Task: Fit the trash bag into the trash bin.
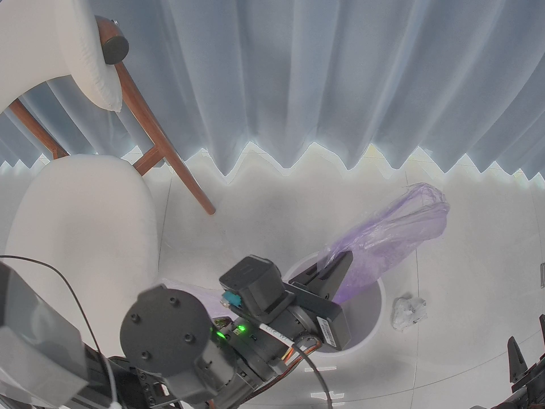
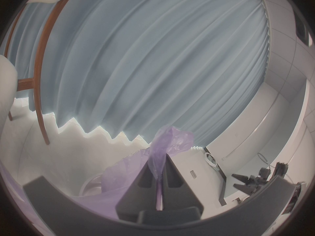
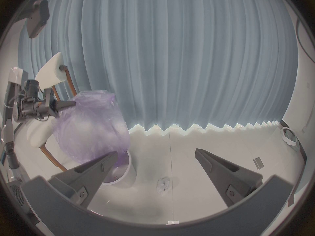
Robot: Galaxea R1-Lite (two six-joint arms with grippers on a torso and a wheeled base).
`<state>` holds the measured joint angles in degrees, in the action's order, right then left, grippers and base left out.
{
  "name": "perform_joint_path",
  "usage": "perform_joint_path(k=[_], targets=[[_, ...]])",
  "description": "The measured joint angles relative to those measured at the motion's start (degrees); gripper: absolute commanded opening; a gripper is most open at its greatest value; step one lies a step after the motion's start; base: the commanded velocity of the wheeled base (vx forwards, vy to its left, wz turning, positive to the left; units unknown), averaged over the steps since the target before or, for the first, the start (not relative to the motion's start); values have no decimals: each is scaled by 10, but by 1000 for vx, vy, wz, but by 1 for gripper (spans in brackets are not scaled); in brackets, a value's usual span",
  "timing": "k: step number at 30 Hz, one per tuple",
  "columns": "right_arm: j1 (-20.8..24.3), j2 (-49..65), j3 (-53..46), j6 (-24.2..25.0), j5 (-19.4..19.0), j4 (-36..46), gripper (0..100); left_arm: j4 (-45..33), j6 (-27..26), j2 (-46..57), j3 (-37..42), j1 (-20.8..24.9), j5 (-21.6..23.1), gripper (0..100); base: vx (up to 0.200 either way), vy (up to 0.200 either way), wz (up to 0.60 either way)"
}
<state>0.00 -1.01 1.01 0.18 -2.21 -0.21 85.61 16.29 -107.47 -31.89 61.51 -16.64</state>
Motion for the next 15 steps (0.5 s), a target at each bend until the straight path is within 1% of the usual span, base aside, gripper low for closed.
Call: perform_joint_path(k=[3, 8, 12, 15], targets=[[1, -3, 7, 18, -2, 0, 100, 29, -10, -28, 5, -2, -1, 0, 0, 0, 0], [5, -47, 92, 63, -12, 24, 100, 26, -28, -47, 11, -3, -2, 0, 0, 0, 0], [9, -123, 188, 90, -32, 46, 100, 5, -59, -40, 19, -5, 1, 0, 0, 0, 0], [17, -196, 243, 111, -49, 60, 100, -11, -80, -29, 25, -7, 11, 0, 0, 0, 0]])
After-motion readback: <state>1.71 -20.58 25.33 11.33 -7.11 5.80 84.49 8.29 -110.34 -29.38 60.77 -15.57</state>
